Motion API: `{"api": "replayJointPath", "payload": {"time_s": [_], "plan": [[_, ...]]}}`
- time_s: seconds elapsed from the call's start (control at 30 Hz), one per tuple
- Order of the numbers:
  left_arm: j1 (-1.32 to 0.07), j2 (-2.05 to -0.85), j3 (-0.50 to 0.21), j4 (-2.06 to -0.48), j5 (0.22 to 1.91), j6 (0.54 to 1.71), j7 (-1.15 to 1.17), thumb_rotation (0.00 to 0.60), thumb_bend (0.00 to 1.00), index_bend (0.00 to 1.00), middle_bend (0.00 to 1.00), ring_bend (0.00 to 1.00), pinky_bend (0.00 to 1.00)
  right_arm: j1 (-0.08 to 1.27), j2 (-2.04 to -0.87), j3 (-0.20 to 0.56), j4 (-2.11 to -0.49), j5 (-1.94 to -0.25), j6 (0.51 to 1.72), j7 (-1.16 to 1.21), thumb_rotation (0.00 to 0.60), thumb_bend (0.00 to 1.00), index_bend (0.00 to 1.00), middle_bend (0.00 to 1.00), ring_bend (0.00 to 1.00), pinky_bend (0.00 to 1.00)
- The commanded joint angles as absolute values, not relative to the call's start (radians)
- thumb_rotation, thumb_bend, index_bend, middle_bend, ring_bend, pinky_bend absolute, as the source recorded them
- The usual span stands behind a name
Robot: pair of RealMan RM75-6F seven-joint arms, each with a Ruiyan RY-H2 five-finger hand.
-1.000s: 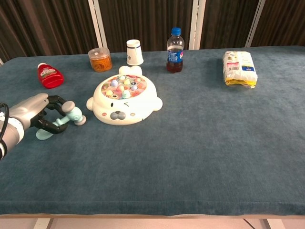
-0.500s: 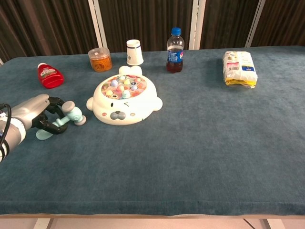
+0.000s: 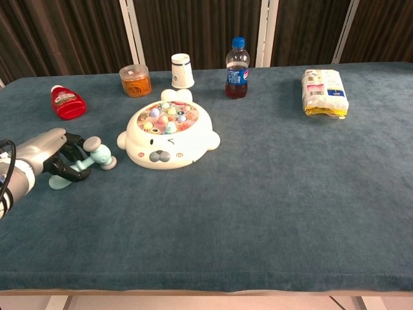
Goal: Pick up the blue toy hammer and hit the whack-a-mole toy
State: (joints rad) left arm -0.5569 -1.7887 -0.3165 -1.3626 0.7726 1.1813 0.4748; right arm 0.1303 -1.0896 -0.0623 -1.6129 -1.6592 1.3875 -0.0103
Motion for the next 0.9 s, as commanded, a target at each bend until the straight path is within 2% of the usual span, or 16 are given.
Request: {"api": "replayJointPath", "payload": {"time_s": [0.03, 0.53, 0.9], "plan": [[-0.558, -1.79, -0.318, -1.359, 0.772, 1.182, 0.472, 0.6, 0.37, 0.39, 0.43, 0.29, 0.33, 0.131, -1.09, -0.063, -1.613, -1.66, 1.387, -0.01, 0.6, 0.25, 0.0, 0.0, 0.0, 0.0], [-0.565, -1.794, -0.321, -1.352, 0.767, 1.183, 0.466, 0.6, 0.38, 0.42, 0.45, 0.32, 0.35, 0.13, -1.09, -0.062, -1.612, -1.659, 1.388, -0.01, 0.6, 0.25, 0.0, 0.0, 0.0, 0.0], [-0.565, -1.801, -0.322, -1.346, 0.748, 1.189, 0.476, 0.6, 0.49, 0.45, 0.49, 0.35, 0.41, 0.13, -1.088, -0.062, -1.613, -1.658, 1.39, -0.008, 0.6, 0.25, 0.0, 0.0, 0.0, 0.0]]}}
